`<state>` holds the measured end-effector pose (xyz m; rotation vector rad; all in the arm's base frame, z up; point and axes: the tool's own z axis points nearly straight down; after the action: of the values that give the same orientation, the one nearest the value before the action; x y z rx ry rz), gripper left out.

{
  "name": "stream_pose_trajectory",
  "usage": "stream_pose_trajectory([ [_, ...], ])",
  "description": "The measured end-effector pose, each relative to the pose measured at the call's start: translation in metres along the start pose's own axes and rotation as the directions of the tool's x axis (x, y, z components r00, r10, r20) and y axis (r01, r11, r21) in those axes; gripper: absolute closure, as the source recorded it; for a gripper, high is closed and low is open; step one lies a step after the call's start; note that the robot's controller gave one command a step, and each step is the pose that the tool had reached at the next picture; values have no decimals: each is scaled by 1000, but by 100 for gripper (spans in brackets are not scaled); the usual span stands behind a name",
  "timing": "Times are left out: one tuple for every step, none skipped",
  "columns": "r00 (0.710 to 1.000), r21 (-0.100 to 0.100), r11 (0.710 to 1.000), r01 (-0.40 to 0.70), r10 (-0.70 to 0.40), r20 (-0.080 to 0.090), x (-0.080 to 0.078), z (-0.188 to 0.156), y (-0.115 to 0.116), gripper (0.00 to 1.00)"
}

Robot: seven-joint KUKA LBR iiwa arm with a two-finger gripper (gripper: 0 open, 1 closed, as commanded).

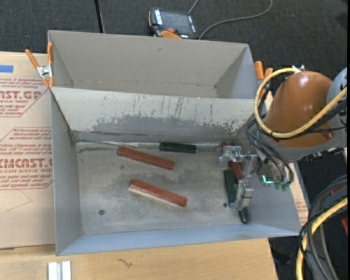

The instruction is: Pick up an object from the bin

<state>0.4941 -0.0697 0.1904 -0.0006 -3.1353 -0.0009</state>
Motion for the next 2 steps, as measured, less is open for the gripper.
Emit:
stream_pose_trajectory([
  [968, -2, 968, 251, -251, 4, -24, 123, 165, 0],
  [982, 0, 982, 189, -189, 6, -5, 90, 168, 0],
])
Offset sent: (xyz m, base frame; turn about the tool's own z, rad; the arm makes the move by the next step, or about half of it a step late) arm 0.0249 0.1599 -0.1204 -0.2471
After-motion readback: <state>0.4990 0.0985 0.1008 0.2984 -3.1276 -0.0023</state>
